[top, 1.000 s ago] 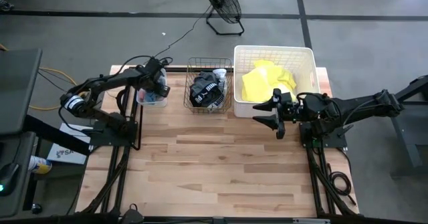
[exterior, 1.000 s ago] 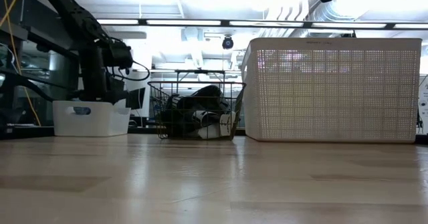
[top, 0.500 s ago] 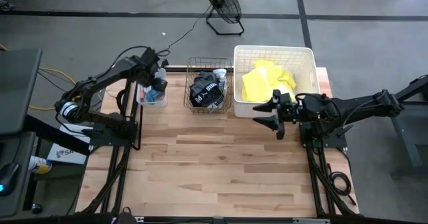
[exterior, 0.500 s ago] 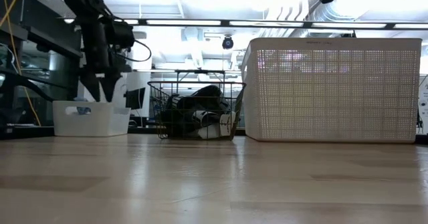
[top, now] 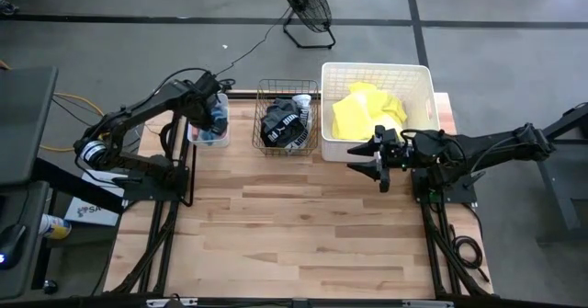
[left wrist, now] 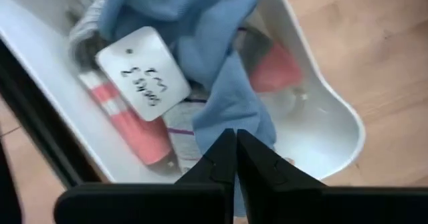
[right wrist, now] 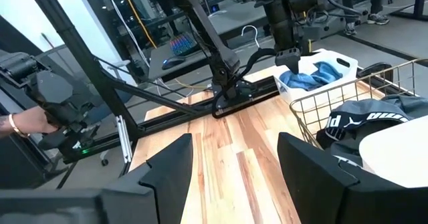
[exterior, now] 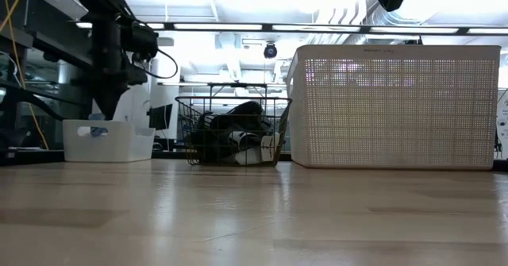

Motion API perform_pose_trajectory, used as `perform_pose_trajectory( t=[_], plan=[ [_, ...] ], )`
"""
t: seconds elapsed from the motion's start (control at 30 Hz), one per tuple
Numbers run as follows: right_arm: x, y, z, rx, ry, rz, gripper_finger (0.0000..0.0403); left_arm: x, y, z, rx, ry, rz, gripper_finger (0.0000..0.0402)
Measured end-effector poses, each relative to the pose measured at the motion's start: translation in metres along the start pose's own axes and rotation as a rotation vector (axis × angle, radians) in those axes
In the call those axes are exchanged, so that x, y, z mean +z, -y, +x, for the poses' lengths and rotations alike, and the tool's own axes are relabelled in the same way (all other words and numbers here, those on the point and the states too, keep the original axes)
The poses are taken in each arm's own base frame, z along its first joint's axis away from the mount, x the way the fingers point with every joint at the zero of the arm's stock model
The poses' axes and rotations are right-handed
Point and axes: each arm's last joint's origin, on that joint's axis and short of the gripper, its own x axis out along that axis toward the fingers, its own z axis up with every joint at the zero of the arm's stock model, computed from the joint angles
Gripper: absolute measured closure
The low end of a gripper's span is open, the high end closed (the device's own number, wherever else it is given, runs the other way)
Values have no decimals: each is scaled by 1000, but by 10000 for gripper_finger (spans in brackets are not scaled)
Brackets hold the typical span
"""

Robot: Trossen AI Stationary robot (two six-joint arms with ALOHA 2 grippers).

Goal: Pick & Place Cloths
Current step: Return to Home Position

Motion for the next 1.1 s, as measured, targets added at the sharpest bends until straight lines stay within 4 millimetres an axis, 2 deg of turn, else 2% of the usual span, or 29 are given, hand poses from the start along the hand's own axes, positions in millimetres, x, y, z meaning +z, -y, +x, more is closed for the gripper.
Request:
perform_pose_trajectory(
  t=[0.23, 0.4, 0.63, 0.83, 1.0, 1.1],
  plan=[
    [0, 0, 0, -3, -1, 2, 192, 1, 0, 0, 8, 15, 1, 400],
    [0, 0, 0, -3, -1, 3, 192, 5, 0, -5, -6, 94, -4, 398],
    [0, 0, 0, -3, -2, 3, 192, 5, -1, -15, 15, 107, 15, 388],
    [0, 0, 0, -3, -1, 3, 192, 6, -4, -17, 112, 136, 25, 319],
    [0, 0, 0, -3, -2, 3, 192, 6, -4, -17, 103, 132, 41, 244],
    [0, 0, 0, -3, -2, 3, 192, 3, -3, -17, 55, 96, 26, 224]
  ],
)
